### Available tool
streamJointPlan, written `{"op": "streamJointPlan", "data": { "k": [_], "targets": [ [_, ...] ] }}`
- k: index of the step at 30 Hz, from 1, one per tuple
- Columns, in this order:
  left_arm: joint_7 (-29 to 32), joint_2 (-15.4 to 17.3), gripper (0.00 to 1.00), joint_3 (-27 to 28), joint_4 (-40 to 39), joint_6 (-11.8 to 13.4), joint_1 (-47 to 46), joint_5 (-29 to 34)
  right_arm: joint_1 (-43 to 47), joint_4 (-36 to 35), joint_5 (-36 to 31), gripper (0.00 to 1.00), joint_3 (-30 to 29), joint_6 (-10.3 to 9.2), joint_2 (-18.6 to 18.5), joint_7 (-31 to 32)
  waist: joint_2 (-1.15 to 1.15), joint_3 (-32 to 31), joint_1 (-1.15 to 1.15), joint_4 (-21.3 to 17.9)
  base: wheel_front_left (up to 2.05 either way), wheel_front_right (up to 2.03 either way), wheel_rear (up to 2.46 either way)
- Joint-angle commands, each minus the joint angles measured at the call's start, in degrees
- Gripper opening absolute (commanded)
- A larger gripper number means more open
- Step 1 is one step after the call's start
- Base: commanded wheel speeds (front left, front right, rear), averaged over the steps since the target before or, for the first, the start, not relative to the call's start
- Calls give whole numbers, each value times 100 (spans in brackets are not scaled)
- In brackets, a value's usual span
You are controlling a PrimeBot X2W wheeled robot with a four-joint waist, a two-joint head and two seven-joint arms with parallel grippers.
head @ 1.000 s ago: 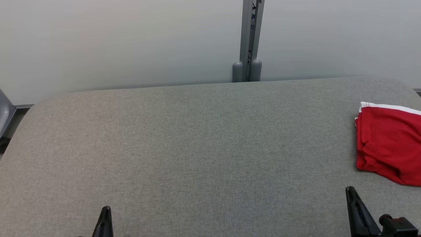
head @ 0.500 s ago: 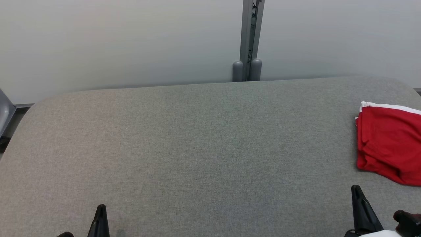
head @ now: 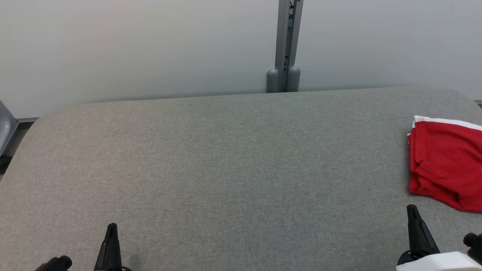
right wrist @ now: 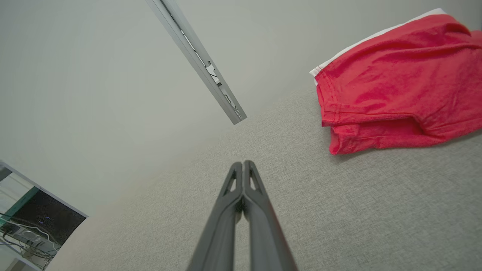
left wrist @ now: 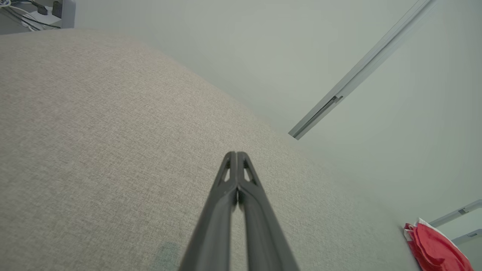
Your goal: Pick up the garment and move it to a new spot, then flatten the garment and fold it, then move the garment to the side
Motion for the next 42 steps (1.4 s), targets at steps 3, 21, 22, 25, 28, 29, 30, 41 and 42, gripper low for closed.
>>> {"op": "streamJointPlan", "data": {
  "k": [3,21,22,25,28,29,30,41,42],
  "targets": [
    [74,45,0,58,-42,-65,-219,-315,-165,-35,361,0,-22,0,-73,74,0,3,0,1,0,0,0],
    [433,59,0,184,58,-235,-547,-1624,-403,54,1819,0,-91,0,-114,402,0,23,0,8,0,0,0],
    [453,59,0,190,63,-242,-564,-1687,-415,60,1891,0,-95,0,-115,418,0,24,0,8,0,0,0],
    [505,61,0,209,79,-263,-600,-1880,-443,75,2107,0,-108,0,-120,471,0,28,0,9,0,0,0],
    [554,63,0,225,94,-289,-655,-2066,-479,90,2315,0,-122,1,-124,521,0,31,0,10,0,0,0],
    [568,63,0,230,99,-298,-673,-2128,-494,93,2384,0,-126,1,-125,538,0,32,0,11,0,0,0],
    [588,64,0,236,103,-304,-686,-2190,-507,98,2449,0,-130,1,-125,547,0,33,0,11,0,0,0],
    [759,71,0,297,156,-386,-836,-2821,-620,150,3144,0,-173,1,-132,723,0,46,0,15,0,0,0],
    [775,72,0,302,158,-394,-856,-2879,-629,155,3202,0,-178,1,-132,735,0,47,0,15,0,0,0]
  ]
}}
